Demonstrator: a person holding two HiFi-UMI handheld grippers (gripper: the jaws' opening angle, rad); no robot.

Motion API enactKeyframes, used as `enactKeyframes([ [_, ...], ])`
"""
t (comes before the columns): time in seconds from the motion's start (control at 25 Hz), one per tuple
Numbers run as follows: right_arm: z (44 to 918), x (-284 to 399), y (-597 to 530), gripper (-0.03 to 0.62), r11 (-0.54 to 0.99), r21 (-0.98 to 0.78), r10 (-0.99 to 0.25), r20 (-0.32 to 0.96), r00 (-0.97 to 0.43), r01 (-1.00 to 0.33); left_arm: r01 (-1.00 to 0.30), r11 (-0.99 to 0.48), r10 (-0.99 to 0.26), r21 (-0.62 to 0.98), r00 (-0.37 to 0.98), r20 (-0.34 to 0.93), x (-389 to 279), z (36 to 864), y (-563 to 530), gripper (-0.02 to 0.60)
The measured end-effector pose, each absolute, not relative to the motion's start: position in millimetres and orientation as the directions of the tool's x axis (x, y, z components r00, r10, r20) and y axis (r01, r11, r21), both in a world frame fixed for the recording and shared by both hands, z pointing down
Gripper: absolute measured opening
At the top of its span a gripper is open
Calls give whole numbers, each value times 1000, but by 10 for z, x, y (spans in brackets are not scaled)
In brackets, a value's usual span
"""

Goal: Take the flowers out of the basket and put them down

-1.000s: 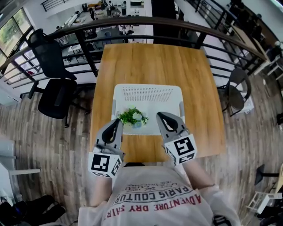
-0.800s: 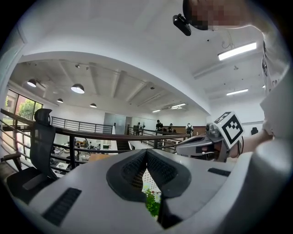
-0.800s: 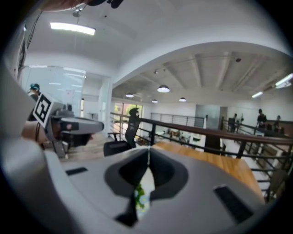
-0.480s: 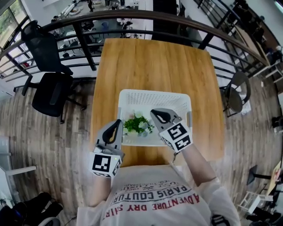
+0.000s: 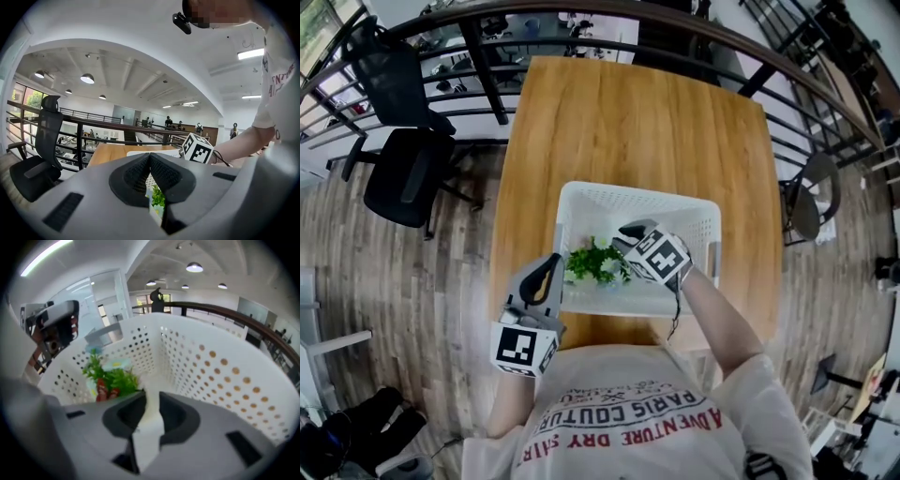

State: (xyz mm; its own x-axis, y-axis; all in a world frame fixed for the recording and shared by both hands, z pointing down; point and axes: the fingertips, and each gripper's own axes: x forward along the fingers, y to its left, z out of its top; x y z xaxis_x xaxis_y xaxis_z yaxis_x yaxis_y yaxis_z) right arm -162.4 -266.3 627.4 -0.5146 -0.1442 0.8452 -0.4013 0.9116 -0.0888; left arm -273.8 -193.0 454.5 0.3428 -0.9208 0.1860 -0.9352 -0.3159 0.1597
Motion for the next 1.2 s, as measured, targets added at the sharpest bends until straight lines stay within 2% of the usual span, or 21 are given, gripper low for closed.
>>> enactKeyframes([
  [0.36,6621,-1786,-2590,114,933,-120,-46,894,-445,-338,-933,-313,-917,181,346,200,-2816,4644,-2009,26],
  [0.56,6820,-1756,-2548,99,945,-114,-1,935,-355,-305,-934,-303,-922,188,337,189,-2908,4612,-2068,26],
  [0.84,6921,-1781,-2552,89,908,-190,45,930,-364,-374,-921,-310,-911,235,359,205,-2914,4707,-2036,26],
  [1.0,6908,-1766,-2585,98,873,-211,27,922,-387,-441,-917,-321,-904,236,371,213,-2872,4704,-1997,26],
  [1.2,6883,-1792,-2600,89,864,-199,0,918,-396,-462,-914,-336,-897,229,385,219,-2889,4712,-1934,26],
])
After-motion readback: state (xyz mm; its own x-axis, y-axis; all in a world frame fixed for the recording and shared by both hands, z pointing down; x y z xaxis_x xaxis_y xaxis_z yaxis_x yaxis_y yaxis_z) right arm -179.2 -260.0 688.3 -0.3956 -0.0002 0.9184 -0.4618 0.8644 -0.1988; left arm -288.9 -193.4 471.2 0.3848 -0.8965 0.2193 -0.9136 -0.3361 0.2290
